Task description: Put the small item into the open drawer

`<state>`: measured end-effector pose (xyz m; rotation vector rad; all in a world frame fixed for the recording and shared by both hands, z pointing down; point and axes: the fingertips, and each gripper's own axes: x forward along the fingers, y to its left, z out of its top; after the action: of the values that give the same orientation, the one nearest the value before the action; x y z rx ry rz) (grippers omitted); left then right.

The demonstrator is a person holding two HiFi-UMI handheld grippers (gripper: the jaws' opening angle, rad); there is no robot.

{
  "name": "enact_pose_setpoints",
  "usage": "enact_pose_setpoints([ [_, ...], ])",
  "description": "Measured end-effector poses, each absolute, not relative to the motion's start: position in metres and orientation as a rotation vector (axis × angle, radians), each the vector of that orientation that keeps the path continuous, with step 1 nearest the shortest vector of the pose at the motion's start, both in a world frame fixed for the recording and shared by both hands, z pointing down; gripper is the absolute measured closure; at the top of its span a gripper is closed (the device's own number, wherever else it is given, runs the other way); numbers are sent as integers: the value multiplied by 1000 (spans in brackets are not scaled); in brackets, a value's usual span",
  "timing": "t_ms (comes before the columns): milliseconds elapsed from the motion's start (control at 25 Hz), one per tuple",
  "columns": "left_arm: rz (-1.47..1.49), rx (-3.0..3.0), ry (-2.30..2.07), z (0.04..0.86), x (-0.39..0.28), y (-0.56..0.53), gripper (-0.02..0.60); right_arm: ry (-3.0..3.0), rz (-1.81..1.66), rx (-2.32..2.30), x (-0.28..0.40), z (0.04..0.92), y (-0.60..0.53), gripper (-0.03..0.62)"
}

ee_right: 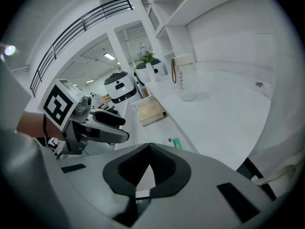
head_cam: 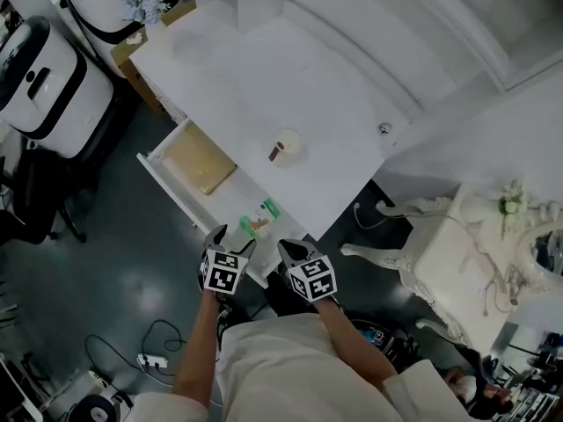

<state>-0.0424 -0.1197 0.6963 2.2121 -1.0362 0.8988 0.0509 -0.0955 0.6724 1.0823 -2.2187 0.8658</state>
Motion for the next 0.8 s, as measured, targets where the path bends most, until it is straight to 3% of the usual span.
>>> enact_pose_setpoints([
  [800, 693, 2111, -1298, 664, -54, -84, 222, -2258, 773, 1002, 60, 665, -91, 569],
])
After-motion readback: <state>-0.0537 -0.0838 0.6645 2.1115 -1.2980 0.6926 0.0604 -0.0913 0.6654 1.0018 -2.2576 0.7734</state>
